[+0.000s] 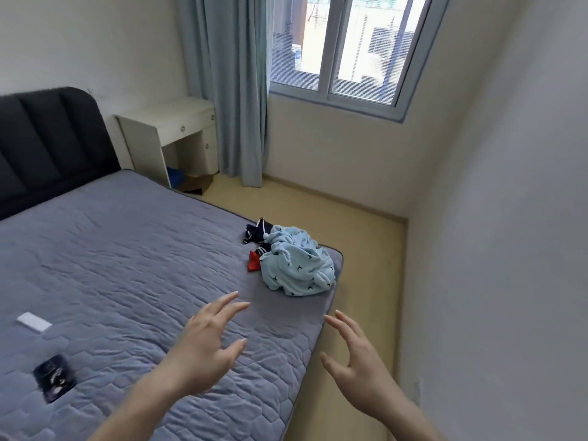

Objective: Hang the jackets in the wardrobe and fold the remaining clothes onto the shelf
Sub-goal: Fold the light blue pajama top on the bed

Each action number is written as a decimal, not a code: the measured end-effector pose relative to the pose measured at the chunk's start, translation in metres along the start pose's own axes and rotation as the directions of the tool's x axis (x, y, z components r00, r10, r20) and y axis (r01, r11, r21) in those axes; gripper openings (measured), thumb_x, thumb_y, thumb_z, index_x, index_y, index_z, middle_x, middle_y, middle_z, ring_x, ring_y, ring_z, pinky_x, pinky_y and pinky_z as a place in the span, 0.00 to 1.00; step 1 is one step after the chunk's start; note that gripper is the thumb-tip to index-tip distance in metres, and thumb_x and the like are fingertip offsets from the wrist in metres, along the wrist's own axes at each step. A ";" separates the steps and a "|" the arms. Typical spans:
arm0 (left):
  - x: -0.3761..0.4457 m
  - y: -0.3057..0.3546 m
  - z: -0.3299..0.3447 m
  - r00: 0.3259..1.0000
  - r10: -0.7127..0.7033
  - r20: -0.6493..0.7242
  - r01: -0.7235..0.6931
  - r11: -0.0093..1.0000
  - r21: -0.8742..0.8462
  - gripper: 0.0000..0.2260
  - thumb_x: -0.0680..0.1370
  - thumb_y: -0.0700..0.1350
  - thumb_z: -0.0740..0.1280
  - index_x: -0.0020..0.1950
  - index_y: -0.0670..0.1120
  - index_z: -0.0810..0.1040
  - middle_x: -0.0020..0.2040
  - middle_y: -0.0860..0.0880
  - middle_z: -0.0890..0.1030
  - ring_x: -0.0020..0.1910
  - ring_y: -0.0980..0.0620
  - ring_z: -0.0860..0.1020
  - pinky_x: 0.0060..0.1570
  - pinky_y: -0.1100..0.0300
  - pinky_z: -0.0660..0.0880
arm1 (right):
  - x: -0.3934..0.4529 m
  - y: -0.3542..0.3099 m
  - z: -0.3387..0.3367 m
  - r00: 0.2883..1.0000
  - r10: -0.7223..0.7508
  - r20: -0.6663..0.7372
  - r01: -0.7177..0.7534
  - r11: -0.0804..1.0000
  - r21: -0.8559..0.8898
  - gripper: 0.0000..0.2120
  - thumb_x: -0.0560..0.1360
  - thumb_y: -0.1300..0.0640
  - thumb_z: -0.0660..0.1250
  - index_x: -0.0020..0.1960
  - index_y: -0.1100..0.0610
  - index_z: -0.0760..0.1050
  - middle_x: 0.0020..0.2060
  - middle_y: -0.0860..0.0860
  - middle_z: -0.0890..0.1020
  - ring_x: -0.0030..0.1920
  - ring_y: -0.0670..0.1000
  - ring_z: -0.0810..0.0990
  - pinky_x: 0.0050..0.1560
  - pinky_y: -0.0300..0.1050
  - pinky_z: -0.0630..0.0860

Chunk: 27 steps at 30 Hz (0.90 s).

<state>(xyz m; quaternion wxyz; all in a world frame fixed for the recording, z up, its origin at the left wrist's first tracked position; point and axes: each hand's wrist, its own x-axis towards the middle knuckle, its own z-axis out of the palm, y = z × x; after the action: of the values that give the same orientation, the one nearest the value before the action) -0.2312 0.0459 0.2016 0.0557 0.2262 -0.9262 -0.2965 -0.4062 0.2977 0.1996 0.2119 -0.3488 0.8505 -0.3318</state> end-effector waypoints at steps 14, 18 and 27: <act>0.129 0.014 0.044 0.954 -0.296 -0.039 0.296 0.955 -0.021 0.26 0.78 0.58 0.67 0.76 0.63 0.65 0.80 0.62 0.58 0.78 0.57 0.59 0.77 0.54 0.59 | 0.202 0.085 -0.068 0.964 -0.100 0.245 0.105 0.994 -0.008 0.29 0.79 0.51 0.67 0.77 0.41 0.62 0.75 0.34 0.59 0.75 0.38 0.59 0.70 0.32 0.58; 0.174 -0.014 0.057 0.933 -0.357 -0.041 0.356 0.934 -0.027 0.27 0.78 0.57 0.68 0.76 0.62 0.66 0.80 0.60 0.59 0.78 0.55 0.60 0.76 0.55 0.60 | 0.260 0.100 -0.071 0.958 -0.103 0.269 0.119 0.992 -0.043 0.29 0.79 0.51 0.67 0.77 0.41 0.62 0.77 0.37 0.59 0.77 0.40 0.58 0.71 0.35 0.59; 0.312 -0.049 0.078 0.897 -0.437 0.057 0.440 0.896 -0.061 0.27 0.77 0.55 0.69 0.75 0.60 0.67 0.81 0.56 0.58 0.78 0.50 0.62 0.76 0.54 0.61 | 0.391 0.142 -0.091 0.958 0.023 0.285 -0.007 0.998 -0.057 0.26 0.79 0.53 0.67 0.75 0.42 0.65 0.72 0.38 0.65 0.70 0.40 0.65 0.68 0.38 0.67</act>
<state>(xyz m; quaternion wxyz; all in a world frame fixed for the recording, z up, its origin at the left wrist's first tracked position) -0.5087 -0.0893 0.1004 -0.0237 0.4208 -0.8409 -0.3395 -0.7849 0.1243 0.1109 0.3252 -0.3922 0.8226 -0.2525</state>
